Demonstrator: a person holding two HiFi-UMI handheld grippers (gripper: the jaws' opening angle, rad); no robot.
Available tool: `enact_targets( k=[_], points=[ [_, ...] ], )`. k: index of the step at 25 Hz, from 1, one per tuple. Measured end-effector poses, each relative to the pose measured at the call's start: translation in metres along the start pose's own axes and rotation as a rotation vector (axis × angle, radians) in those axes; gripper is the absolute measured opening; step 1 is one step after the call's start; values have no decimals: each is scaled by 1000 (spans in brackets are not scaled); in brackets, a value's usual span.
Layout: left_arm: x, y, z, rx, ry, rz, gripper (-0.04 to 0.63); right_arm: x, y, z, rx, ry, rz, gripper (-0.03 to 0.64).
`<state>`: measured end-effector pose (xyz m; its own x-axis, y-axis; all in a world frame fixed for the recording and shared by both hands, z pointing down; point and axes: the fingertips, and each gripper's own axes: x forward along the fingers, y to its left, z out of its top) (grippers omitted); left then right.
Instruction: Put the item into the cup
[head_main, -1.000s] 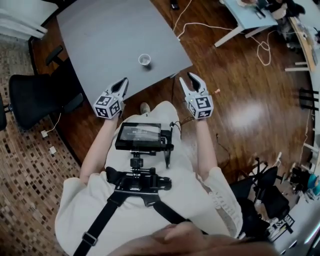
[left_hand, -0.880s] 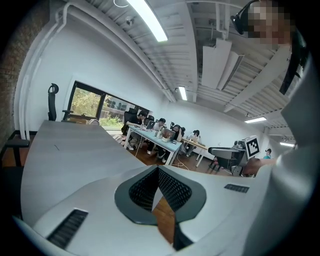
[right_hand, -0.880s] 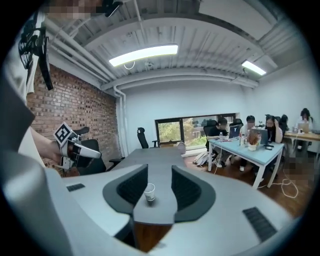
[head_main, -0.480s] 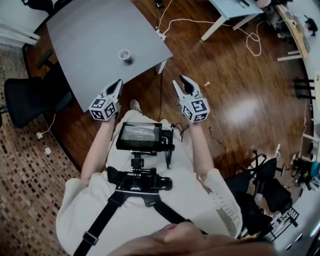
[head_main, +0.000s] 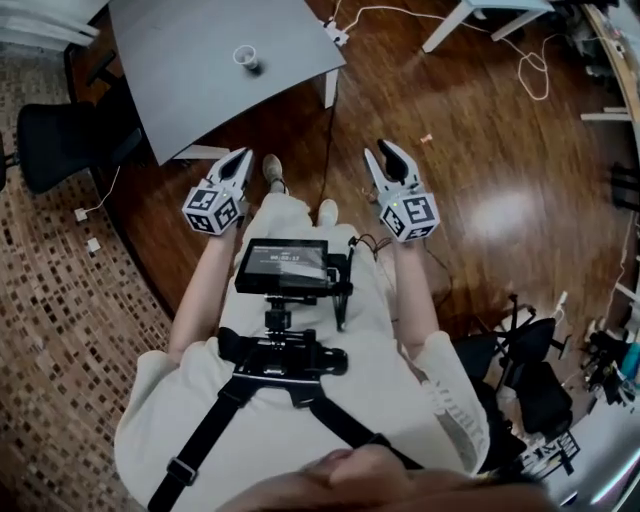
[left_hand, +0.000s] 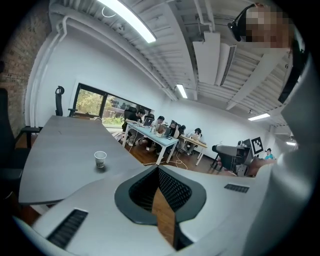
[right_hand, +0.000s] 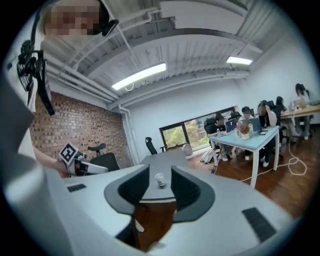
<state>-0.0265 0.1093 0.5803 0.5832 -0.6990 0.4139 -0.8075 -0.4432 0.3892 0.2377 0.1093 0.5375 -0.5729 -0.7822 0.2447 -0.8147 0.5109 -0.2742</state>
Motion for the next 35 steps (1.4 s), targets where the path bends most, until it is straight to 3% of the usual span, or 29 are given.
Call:
enact_targets(
  k=[9, 21, 29, 35],
  points=[
    [-43, -20, -40, -59, -21, 66, -5, -35, 25, -16, -42, 24, 52, 137],
    [-60, -11, -26, -20, -38, 71, -5, -42, 42, -33, 3, -20, 69, 141],
    [-74, 3, -35, -31, -21, 67, -5, -45, 49, -27, -88, -39, -49, 141],
    [-72, 10, -34, -24, -12, 51, -5, -38, 62, -34, -105, -13, -51, 140]
  ],
)
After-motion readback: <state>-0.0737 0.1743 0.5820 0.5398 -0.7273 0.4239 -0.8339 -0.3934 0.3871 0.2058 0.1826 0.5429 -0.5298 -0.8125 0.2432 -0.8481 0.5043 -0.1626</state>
